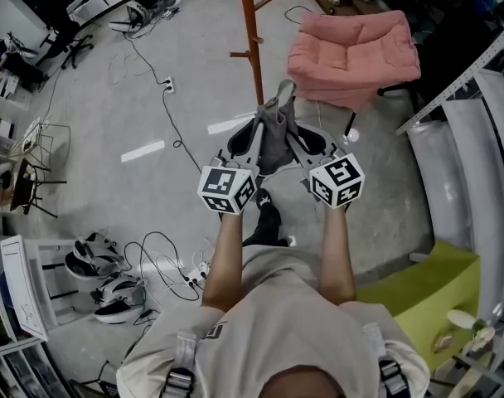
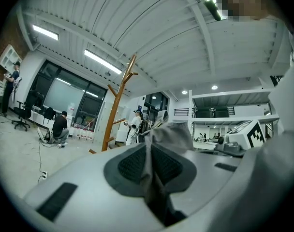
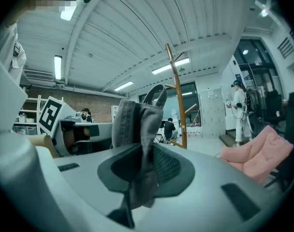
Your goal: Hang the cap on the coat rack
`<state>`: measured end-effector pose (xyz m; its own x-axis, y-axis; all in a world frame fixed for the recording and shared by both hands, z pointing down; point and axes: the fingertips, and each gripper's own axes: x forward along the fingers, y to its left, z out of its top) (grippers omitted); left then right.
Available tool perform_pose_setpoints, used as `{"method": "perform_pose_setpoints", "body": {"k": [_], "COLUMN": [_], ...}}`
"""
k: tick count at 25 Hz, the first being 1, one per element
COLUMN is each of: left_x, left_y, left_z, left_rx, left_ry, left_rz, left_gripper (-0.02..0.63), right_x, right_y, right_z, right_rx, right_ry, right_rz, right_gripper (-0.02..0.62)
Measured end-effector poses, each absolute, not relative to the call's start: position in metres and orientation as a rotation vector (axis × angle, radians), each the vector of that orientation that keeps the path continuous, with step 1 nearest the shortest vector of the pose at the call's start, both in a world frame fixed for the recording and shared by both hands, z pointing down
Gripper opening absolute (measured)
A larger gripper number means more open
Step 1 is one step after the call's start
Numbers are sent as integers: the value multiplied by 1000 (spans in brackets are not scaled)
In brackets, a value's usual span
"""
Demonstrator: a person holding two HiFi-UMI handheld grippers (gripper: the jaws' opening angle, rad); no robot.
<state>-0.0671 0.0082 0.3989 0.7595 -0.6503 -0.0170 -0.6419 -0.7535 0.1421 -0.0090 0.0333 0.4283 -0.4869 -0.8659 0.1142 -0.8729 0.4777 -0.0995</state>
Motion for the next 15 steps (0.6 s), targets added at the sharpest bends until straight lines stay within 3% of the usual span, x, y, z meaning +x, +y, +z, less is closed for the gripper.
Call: {"method": "perform_pose_setpoints", "body": {"k": [15], "left_x": [-48], "left_y": [-99], "left_z": [385], "left_rx": [2833], "left_ry": [-1073], "left_rz": [-116], "left_gripper": [40], "right_x": [22], "right_y": [-78], "right_z": [417], "right_rx": [1477], "right_ry": [-2708], "right_rz": [205], "right_gripper": [60]}}
